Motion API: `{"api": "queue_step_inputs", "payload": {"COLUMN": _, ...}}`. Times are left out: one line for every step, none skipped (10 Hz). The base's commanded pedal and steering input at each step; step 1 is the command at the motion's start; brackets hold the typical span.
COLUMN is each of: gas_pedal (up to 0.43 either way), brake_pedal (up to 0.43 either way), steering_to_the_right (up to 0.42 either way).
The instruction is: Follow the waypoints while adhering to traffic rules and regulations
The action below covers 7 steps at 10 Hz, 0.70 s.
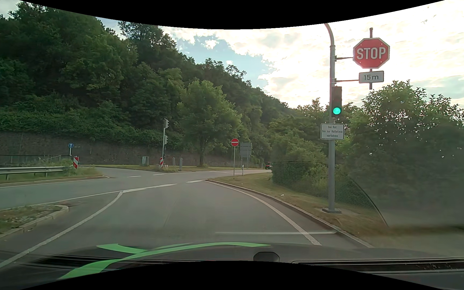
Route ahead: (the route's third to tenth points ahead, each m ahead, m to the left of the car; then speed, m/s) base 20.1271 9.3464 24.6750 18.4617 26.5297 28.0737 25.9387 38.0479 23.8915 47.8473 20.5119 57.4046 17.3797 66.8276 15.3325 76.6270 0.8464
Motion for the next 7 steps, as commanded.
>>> {"api": "queue_step_inputs", "payload": {"gas_pedal": 0.209, "brake_pedal": 0.000, "steering_to_the_right": -0.095}}
{"api": "queue_step_inputs", "payload": {"gas_pedal": 0.260, "brake_pedal": 0.000, "steering_to_the_right": -0.096}}
{"api": "queue_step_inputs", "payload": {"gas_pedal": 0.299, "brake_pedal": 0.000, "steering_to_the_right": -0.097}}
{"api": "queue_step_inputs", "payload": {"gas_pedal": 0.339, "brake_pedal": 0.000, "steering_to_the_right": -0.099}}
{"api": "queue_step_inputs", "payload": {"gas_pedal": 0.358, "brake_pedal": 0.000, "steering_to_the_right": -0.101}}
{"api": "queue_step_inputs", "payload": {"gas_pedal": 0.358, "brake_pedal": 0.000, "steering_to_the_right": -0.104}}
{"api": "queue_step_inputs", "payload": {"gas_pedal": 0.358, "brake_pedal": 0.000, "steering_to_the_right": -0.107}}
